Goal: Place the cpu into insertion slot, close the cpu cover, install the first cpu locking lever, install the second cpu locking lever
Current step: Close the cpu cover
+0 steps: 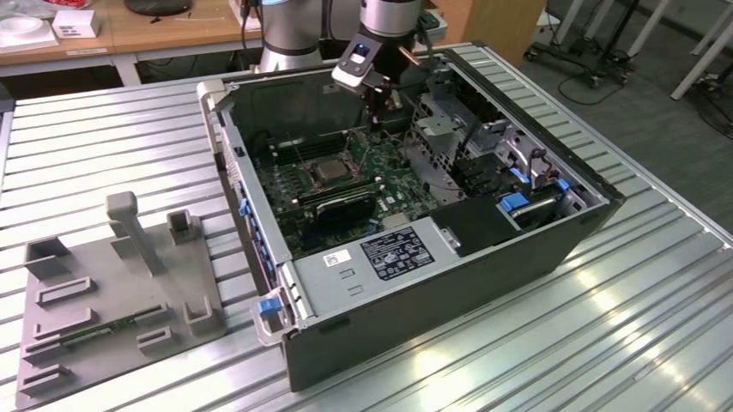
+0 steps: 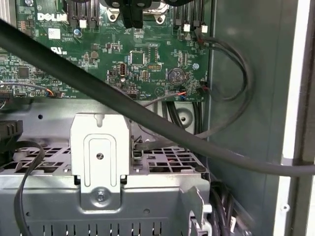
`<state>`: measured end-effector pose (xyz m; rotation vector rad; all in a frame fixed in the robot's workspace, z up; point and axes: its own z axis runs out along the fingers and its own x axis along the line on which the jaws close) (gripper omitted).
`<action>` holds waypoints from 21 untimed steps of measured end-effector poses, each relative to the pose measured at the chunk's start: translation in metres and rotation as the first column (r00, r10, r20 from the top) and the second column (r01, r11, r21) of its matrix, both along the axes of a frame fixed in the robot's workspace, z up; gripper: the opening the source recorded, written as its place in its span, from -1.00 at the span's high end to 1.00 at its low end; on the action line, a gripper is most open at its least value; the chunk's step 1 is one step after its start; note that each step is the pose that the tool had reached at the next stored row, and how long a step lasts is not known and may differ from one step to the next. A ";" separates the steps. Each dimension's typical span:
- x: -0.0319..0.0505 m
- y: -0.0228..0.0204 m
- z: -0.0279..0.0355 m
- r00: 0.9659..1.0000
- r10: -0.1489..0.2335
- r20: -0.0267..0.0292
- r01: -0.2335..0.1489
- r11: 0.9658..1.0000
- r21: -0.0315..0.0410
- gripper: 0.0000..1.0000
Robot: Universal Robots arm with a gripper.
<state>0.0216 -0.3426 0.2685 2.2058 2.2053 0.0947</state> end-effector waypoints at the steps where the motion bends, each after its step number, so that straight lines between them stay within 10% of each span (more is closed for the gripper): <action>1: 0.0000 0.0000 -0.0012 1.000 0.000 0.000 0.000 1.000 0.000 0.79; 21: -0.0026 0.0000 -0.0130 1.000 0.000 0.001 0.000 1.000 0.000 0.79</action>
